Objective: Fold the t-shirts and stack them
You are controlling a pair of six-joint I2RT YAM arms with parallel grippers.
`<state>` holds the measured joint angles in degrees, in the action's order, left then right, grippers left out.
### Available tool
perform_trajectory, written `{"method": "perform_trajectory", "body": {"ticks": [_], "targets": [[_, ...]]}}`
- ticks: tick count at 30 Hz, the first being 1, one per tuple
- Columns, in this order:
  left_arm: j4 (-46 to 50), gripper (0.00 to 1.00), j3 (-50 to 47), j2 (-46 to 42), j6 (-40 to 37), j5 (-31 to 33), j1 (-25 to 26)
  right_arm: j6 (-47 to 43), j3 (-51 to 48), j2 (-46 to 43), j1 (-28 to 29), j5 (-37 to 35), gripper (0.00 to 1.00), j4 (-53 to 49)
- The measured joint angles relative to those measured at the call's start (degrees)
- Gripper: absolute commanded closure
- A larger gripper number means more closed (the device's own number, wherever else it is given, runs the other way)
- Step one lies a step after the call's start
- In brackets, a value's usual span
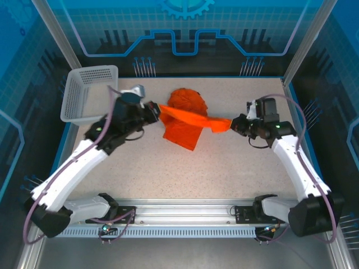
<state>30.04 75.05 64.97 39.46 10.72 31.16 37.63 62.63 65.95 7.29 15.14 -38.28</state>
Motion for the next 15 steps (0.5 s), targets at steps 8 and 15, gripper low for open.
{"method": "perform_trajectory", "body": {"ticks": [8, 15], "targets": [[8.2, 1.00, 12.7, -4.3, -6.8, -2.6, -4.2, 1.8, 11.5, -7.3, -3.2, 2.6, 1.00, -3.8], [11.9, 1.00, 20.4, -4.4, -9.7, -5.4, -4.3, 5.6, 13.7, -14.6, -3.3, 5.7, 1.00, -3.5]]}}
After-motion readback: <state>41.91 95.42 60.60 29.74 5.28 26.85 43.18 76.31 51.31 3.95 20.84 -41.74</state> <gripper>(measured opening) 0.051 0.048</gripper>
